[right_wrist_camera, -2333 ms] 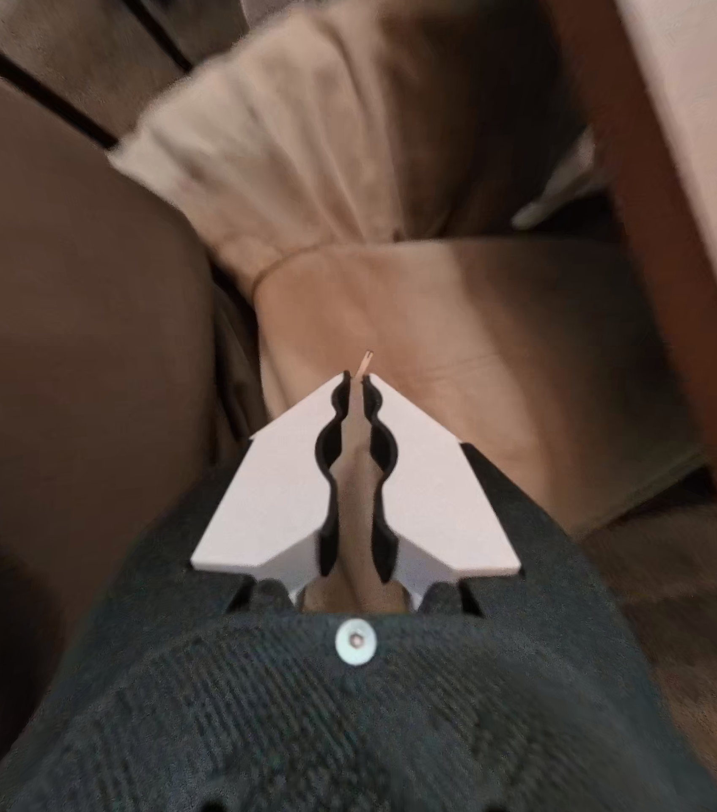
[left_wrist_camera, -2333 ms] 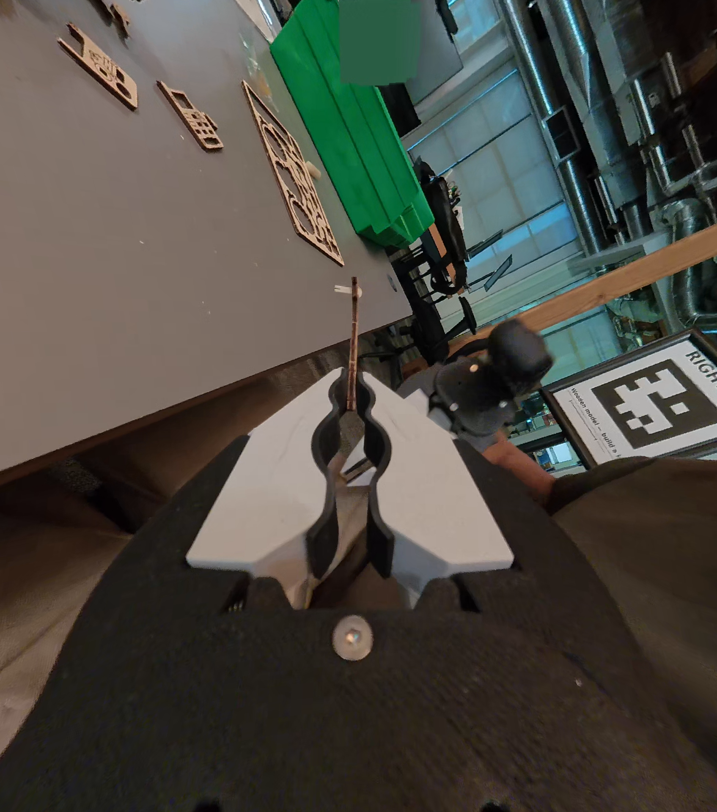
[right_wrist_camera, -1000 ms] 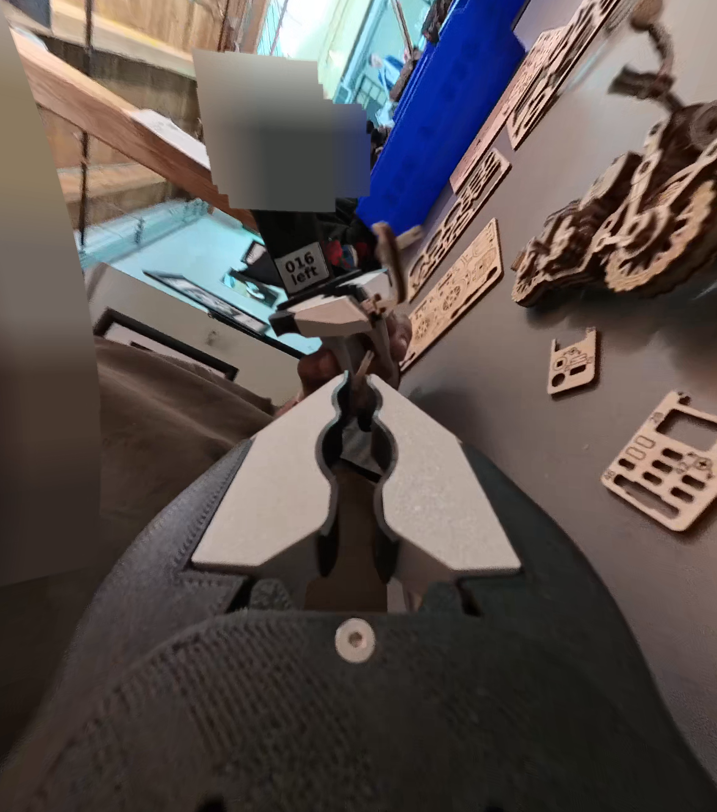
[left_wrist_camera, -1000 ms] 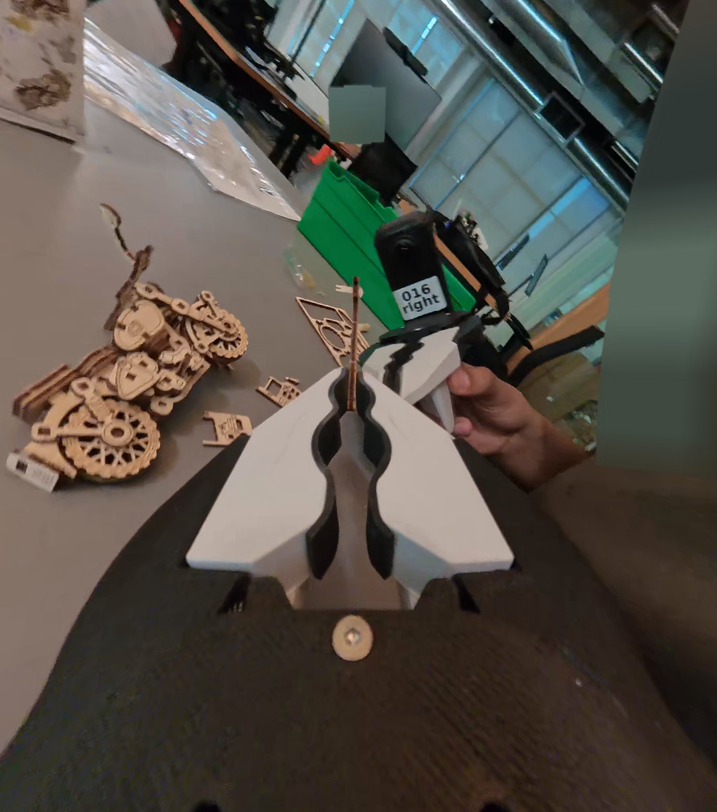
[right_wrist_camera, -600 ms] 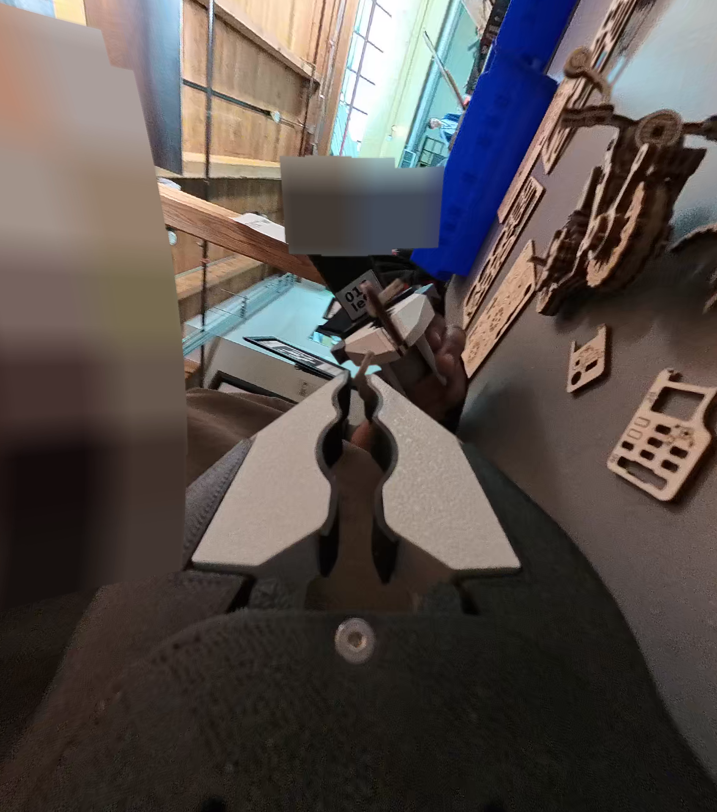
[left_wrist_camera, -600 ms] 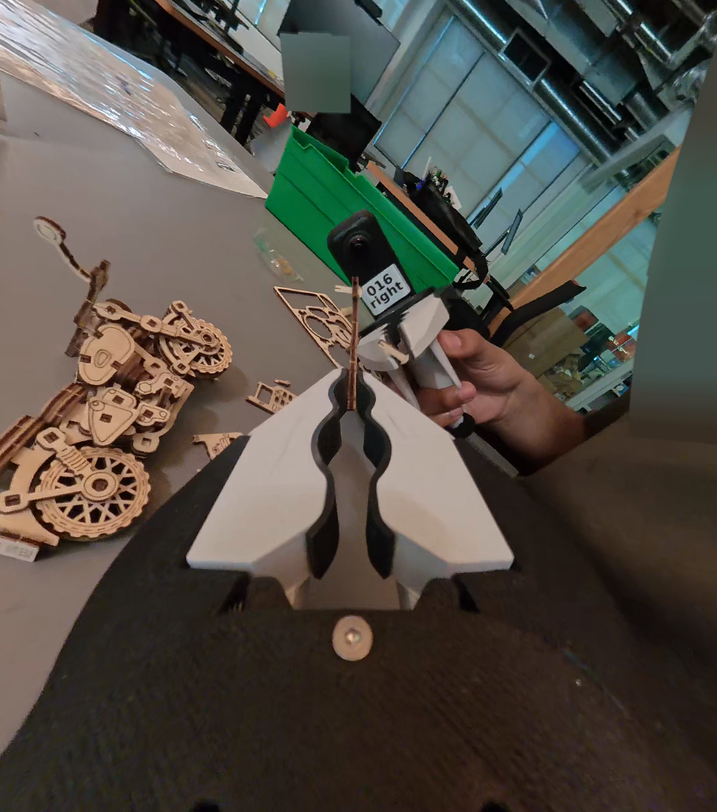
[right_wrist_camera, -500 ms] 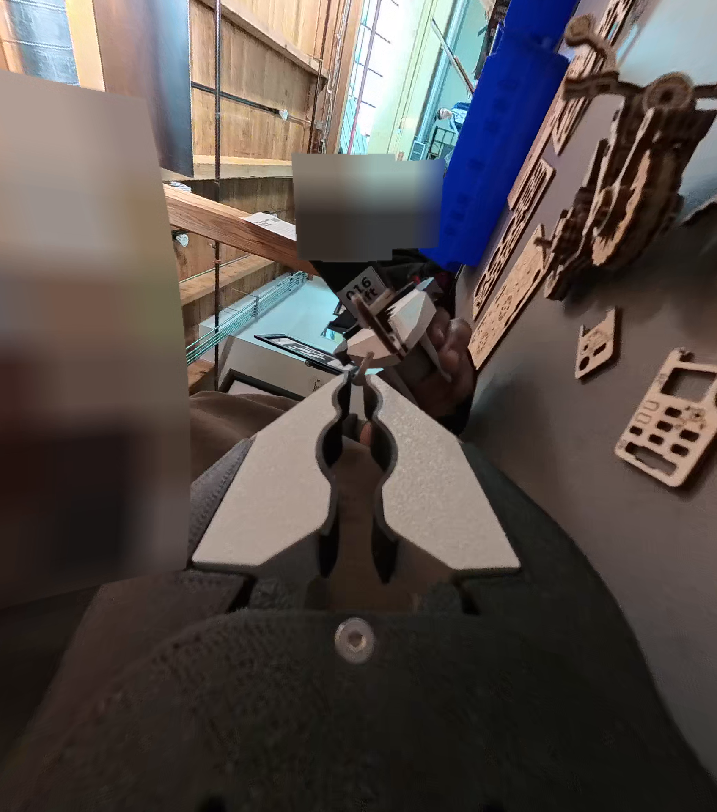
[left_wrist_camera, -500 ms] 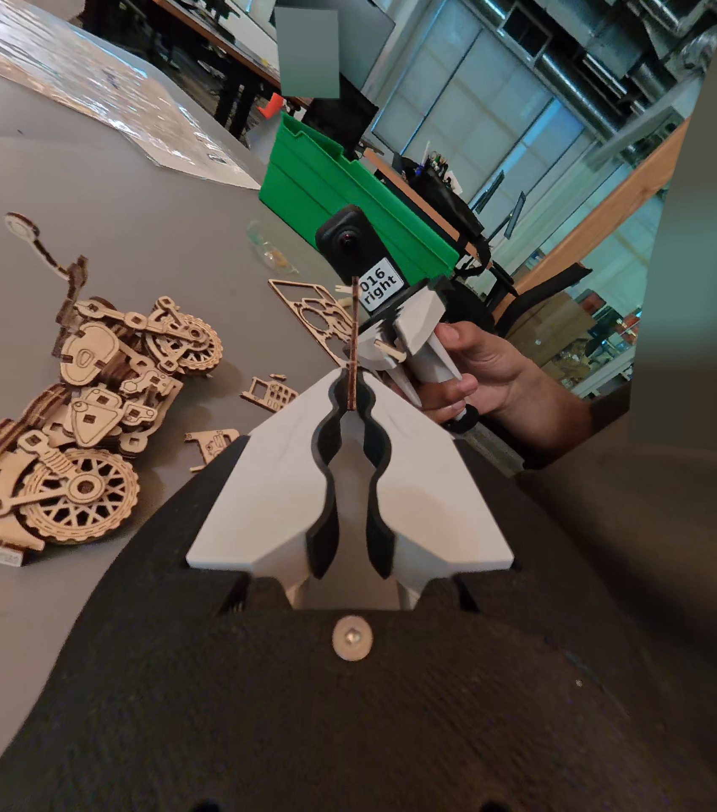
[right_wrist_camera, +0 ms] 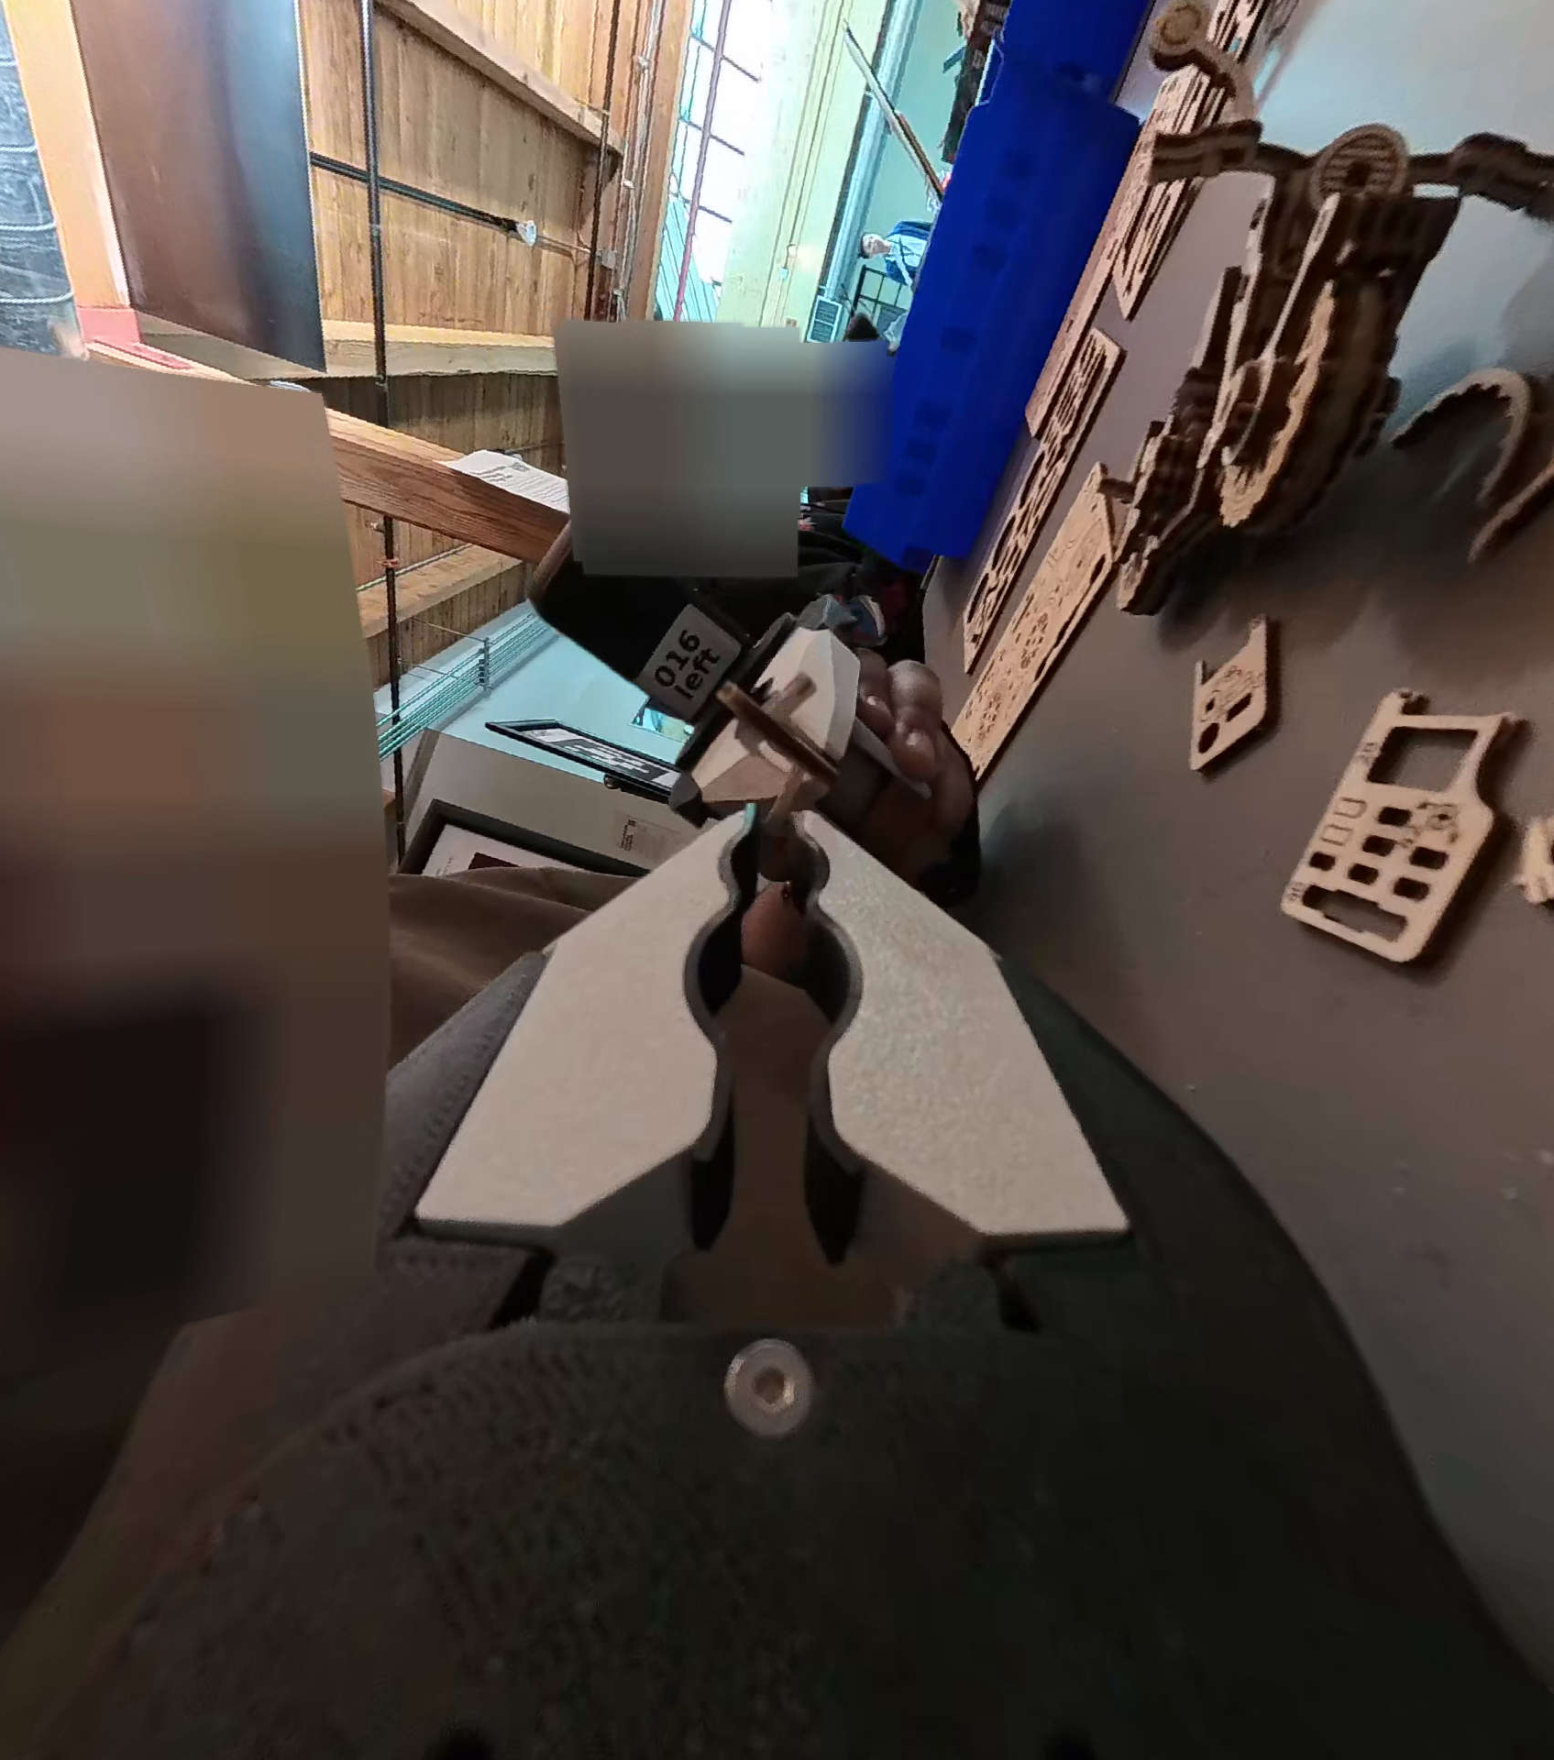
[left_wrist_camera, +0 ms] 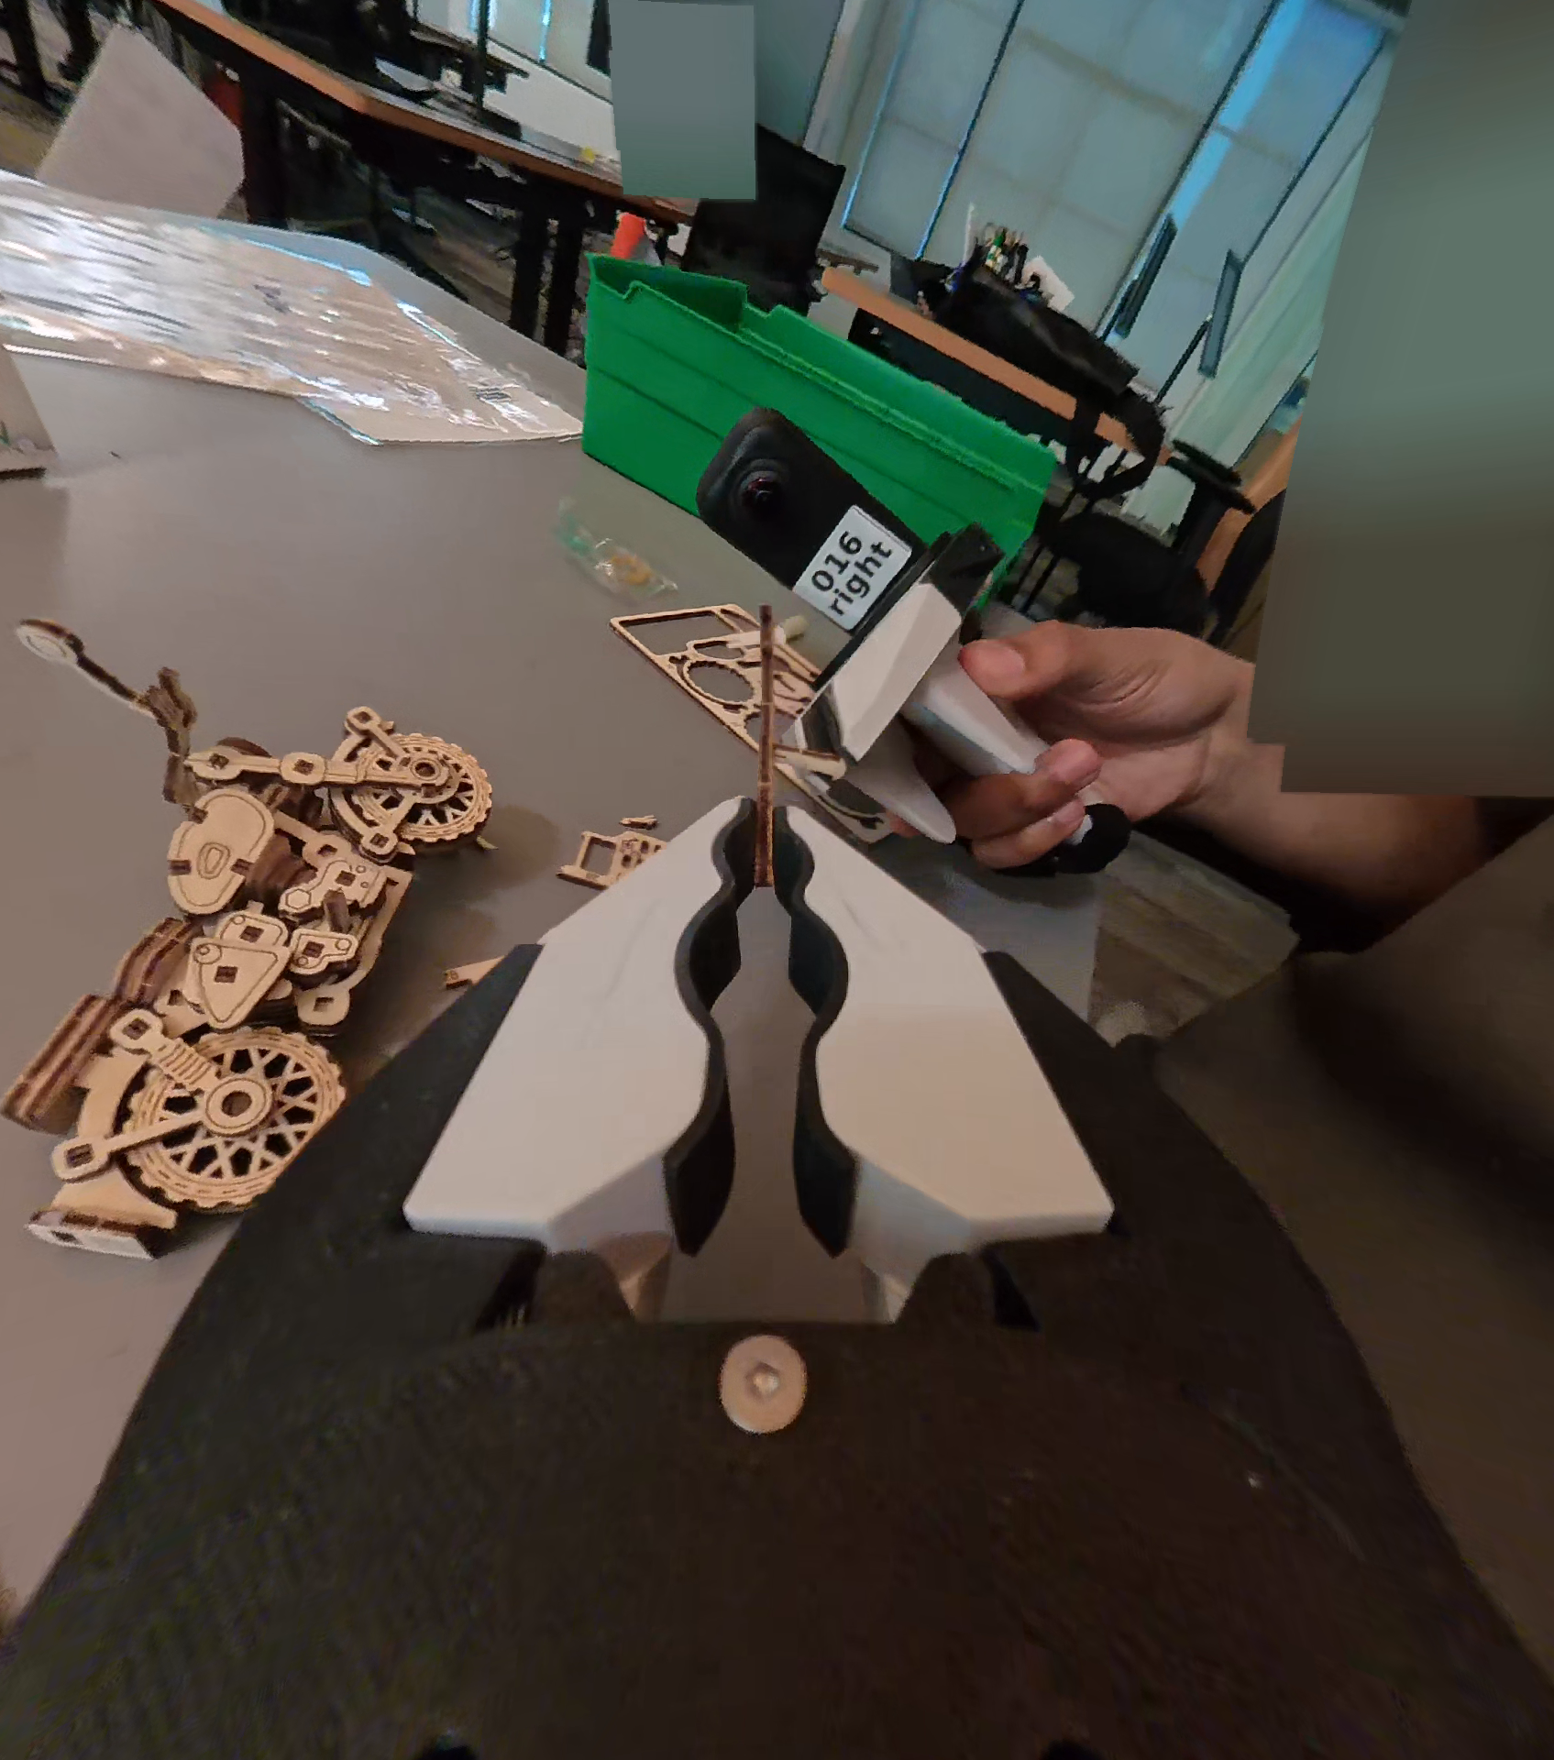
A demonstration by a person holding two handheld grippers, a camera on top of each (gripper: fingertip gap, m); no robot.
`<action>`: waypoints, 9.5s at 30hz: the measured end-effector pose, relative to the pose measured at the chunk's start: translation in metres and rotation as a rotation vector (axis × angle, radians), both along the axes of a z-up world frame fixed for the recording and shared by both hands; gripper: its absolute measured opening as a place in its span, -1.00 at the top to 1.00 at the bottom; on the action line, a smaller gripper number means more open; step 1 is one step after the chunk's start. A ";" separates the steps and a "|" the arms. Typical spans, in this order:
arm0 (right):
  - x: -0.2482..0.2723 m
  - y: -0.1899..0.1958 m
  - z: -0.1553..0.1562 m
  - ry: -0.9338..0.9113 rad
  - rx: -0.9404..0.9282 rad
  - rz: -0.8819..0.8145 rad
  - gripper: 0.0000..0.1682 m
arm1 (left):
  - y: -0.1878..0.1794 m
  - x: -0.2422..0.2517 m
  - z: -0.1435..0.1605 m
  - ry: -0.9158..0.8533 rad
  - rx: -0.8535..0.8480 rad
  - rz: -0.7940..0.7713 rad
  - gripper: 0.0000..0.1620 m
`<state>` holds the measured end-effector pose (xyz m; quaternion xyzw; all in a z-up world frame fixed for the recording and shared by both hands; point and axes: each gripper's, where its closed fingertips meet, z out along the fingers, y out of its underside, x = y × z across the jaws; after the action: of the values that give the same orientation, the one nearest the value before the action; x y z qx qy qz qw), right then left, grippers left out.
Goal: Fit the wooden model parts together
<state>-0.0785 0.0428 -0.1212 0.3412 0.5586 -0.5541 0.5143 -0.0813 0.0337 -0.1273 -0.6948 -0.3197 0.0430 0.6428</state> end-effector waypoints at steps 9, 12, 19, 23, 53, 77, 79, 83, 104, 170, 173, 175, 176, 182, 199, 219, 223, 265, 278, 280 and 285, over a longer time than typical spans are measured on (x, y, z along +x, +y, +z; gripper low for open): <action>-0.004 0.003 -0.008 0.042 0.082 -0.019 0.96 | 0.002 -0.001 -0.007 0.068 -0.123 0.028 1.00; -0.005 0.002 -0.009 0.055 0.086 -0.029 0.96 | 0.002 -0.002 -0.007 0.047 -0.107 0.032 1.00; -0.009 0.000 -0.006 0.091 0.080 -0.070 0.95 | 0.004 -0.002 -0.005 -0.028 -0.016 0.020 1.00; -0.011 0.002 0.006 0.109 0.018 -0.082 0.95 | -0.005 -0.010 -0.001 -0.114 0.089 0.063 1.00; -0.007 -0.009 0.030 0.428 -0.029 -0.194 0.89 | -0.001 0.003 0.029 -0.190 0.391 -0.050 1.00; 0.003 -0.008 0.054 0.733 -0.117 -0.327 0.83 | -0.004 0.013 0.048 -0.100 0.449 -0.132 1.00; -0.001 -0.003 0.057 0.695 -0.156 -0.348 0.85 | -0.005 0.013 0.048 -0.105 0.456 -0.136 1.00; -0.004 0.003 0.057 0.681 -0.183 -0.339 0.87 | -0.006 0.012 0.048 -0.117 0.471 -0.138 1.00; 0.004 -0.007 0.051 0.761 -0.126 -0.322 0.90 | -0.001 0.015 0.046 -0.120 0.460 -0.152 1.00; -0.028 0.021 0.046 0.627 -0.120 -0.398 0.96 | 0.005 0.008 0.028 -0.226 0.395 -0.119 1.00; -0.028 0.022 0.046 0.625 -0.122 -0.390 0.96 | 0.005 0.008 0.027 -0.218 0.384 -0.113 1.00; -0.028 0.022 0.046 0.621 -0.128 -0.385 0.96 | 0.006 0.008 0.027 -0.210 0.372 -0.108 1.00; -0.029 0.023 0.046 0.615 -0.132 -0.388 0.92 | 0.006 0.008 0.027 -0.207 0.369 -0.108 1.00; -0.030 0.022 0.044 0.618 -0.123 -0.377 0.92 | 0.004 0.006 0.027 -0.214 0.375 -0.098 1.00; -0.048 -0.003 0.032 0.544 -0.080 -0.326 0.97 | -0.014 -0.011 0.016 -0.407 0.469 -0.044 1.00; -0.048 -0.026 0.006 1.236 0.277 -0.182 0.86 | -0.046 -0.035 -0.011 -0.729 0.615 0.054 1.00; -0.040 -0.022 0.004 1.594 0.459 -0.139 0.85 | -0.034 -0.024 -0.019 -0.784 0.550 0.023 1.00; -0.034 -0.016 -0.025 2.132 0.705 0.358 0.99 | -0.050 -0.020 -0.002 -0.570 0.326 0.104 0.50; -0.054 -0.049 -0.027 1.922 0.721 0.529 0.99 | -0.084 -0.046 -0.027 -0.219 -0.124 0.323 0.00; -0.055 -0.058 -0.029 1.898 0.711 0.595 0.99 | -0.085 -0.045 -0.019 -0.189 -0.084 0.306 0.12; -0.051 -0.070 -0.034 1.877 0.717 0.741 0.99 | -0.096 -0.040 -0.009 -0.153 -0.048 0.290 0.38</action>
<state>-0.1298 -0.0268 -0.1552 -0.2812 0.9298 -0.2076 -0.1150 -0.1215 -0.0621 -0.1363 -0.6580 -0.4634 0.0898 0.5867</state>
